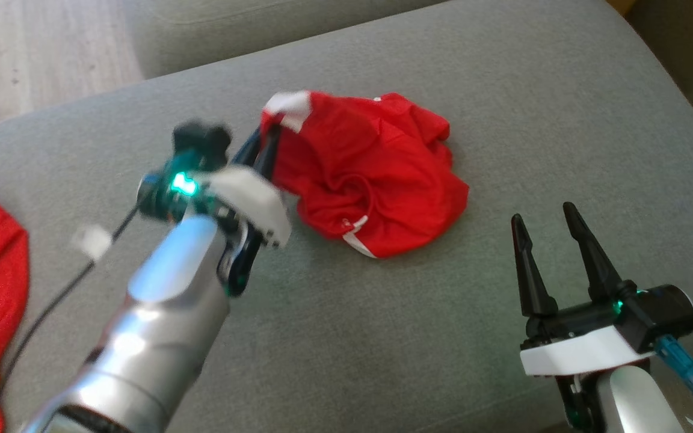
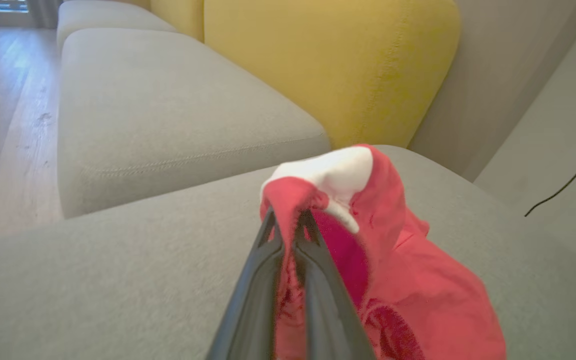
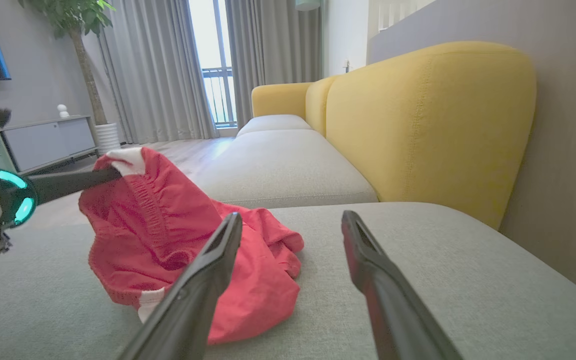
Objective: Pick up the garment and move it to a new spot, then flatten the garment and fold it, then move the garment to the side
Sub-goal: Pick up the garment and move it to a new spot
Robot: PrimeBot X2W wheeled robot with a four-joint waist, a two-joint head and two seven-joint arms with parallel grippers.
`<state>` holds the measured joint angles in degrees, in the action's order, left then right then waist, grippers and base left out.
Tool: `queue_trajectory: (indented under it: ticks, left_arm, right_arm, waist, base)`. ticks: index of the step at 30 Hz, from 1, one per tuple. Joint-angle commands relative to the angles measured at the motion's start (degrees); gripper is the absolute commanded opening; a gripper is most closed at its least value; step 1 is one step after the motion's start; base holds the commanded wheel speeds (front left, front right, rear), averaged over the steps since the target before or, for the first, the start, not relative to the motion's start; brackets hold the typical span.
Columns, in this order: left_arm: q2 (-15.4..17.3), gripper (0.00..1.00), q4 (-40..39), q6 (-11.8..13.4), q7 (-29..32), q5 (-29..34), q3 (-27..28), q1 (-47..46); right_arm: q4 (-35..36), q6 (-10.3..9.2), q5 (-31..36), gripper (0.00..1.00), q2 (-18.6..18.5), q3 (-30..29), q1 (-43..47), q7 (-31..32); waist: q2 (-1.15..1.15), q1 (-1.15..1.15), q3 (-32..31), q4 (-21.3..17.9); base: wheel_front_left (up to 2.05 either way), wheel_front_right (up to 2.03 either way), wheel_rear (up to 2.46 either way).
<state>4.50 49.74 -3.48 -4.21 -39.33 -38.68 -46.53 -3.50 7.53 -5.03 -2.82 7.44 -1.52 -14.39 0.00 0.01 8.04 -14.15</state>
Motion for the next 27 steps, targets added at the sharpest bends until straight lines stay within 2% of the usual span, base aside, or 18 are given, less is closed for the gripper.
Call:
queue_trajectory:
  ticks: [1,2,3,4,6,10,14,16,22,27]
  left_arm:
    - [1.3,0.0,-1.3,0.5,-1.7,-0.5,2.4,-2.0]
    - [1.2,0.14,-0.8,0.6,-3.3,-0.7,2.8,-1.0]
    - [1.3,0.95,-0.5,0.7,-5.0,-0.8,3.0,-0.1]
    - [1.3,1.0,-0.1,0.9,-6.4,-0.8,3.1,0.9]
    - [1.2,1.0,0.3,1.3,-8.4,-0.7,3.4,3.2]
    - [2.7,1.0,-2.8,3.9,-10.7,2.7,4.3,9.3]
    - [4.1,1.0,-15.8,8.5,-10.8,9.8,10.1,19.1]
    - [4.0,1.0,-22.0,9.7,-10.8,13.3,12.8,25.3]
    - [2.8,1.0,-36.8,11.2,-10.8,22.2,19.8,40.8]
    - [0.3,1.0,-45.5,11.0,-10.8,25.4,25.1,50.3]
  right_arm:
    - [1.8,-0.04,0.2,1.0,-0.1,1.3,-1.1,-0.6]
    - [1.7,-0.04,0.3,1.0,-0.1,1.2,-1.0,-0.6]
    - [1.6,-0.04,0.4,1.0,-0.1,1.1,-0.8,-0.6]
    - [1.5,-0.04,0.4,1.0,-0.1,1.0,-0.5,-0.6]
    - [1.2,-0.04,0.6,1.0,-0.1,0.8,0.2,-0.6]
    - [0.5,-0.04,0.5,1.0,-0.1,0.8,2.4,-0.6]
    - [0.0,-0.04,0.3,1.0,-0.1,0.9,3.9,-0.6]
    - [-0.4,-0.04,0.1,1.0,-0.1,0.8,4.4,-0.6]
    - [-1.9,-0.04,-0.5,1.0,-0.1,0.7,6.3,-0.6]
    - [-2.5,-0.04,-0.7,1.0,-0.1,0.8,7.9,-0.6]
  waist:
    - [0.0,-0.01,-0.3,0.6]
    - [0.0,-0.01,-0.6,1.1]
    - [0.0,-0.01,-1.0,1.5]
    - [0.0,-0.01,-1.5,1.9]
    - [0.0,-0.01,-2.9,3.0]
    - [0.0,-0.01,-6.2,5.1]
    - [0.0,-0.01,-8.5,7.7]
    - [0.0,-0.01,-9.6,8.8]
    - [0.0,-0.01,-12.4,11.4]
    - [0.0,-0.01,-14.0,12.7]
  base:
    - [0.0,0.0,0.0]
    - [0.0,0.0,0.0]
    - [0.0,0.0,0.0]
    - [0.0,0.0,0.0]
    - [0.0,0.0,0.0]
    - [0.0,0.0,0.0]
    - [0.0,0.0,0.0]
    - [0.0,0.0,0.0]
    - [0.0,0.0,0.0]
    - [0.0,0.0,0.0]
